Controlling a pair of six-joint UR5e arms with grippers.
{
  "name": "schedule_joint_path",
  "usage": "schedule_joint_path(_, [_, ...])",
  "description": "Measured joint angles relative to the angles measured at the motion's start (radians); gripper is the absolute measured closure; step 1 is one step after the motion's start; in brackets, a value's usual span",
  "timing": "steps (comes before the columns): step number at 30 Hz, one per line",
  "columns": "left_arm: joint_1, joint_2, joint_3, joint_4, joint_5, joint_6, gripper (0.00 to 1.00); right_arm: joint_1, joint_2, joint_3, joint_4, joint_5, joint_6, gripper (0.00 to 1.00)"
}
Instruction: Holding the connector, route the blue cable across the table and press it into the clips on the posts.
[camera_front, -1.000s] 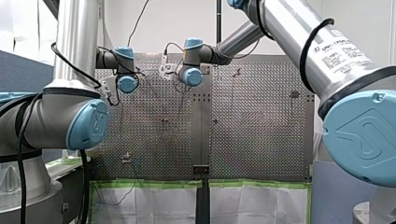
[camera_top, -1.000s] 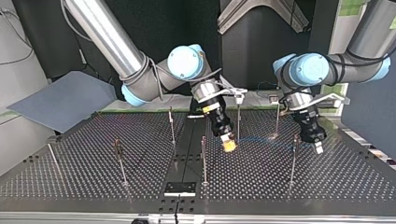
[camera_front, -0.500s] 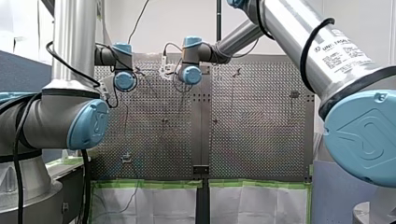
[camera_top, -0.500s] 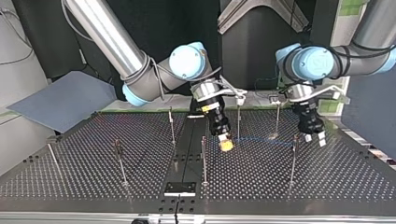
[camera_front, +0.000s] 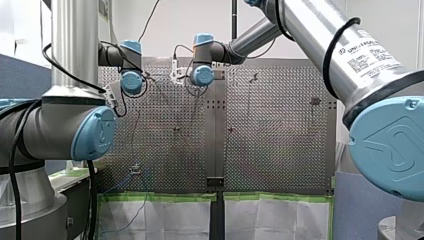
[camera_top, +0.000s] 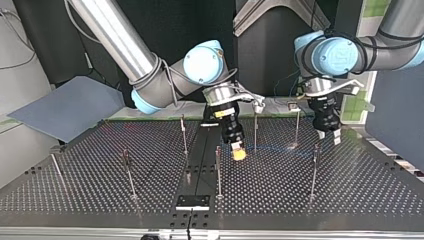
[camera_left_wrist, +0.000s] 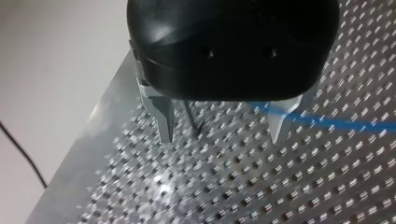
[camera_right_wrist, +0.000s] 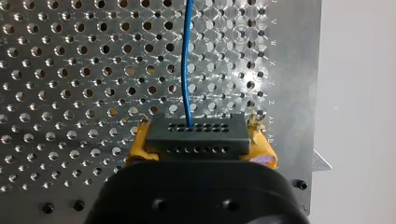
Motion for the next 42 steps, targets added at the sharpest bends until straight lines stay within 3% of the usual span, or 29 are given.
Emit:
schedule_joint_path(12, [-0.023, 0.123, -0.043, -0.124, 0.030, 0.000, 0.00, 0.001, -0.008, -0.004, 0.017, 0.009, -0.001, 1.00])
schedule_joint_path(20, [-0.050, 0.176, -0.043, -0.179, 0.090, 0.071, 0.00, 0.001, -0.008, -0.004, 0.025, 0.010, -0.001, 1.00])
schedule_joint_path(31, [-0.082, 0.165, -0.035, -0.120, 0.191, 0.155, 0.00, -0.002, -0.009, -0.004, 0.031, 0.013, -0.001, 1.00])
schedule_joint_path(42, [-0.106, 0.113, 0.019, -0.045, 0.191, 0.159, 0.00, -0.004, -0.008, -0.004, 0.033, 0.013, -0.001, 1.00])
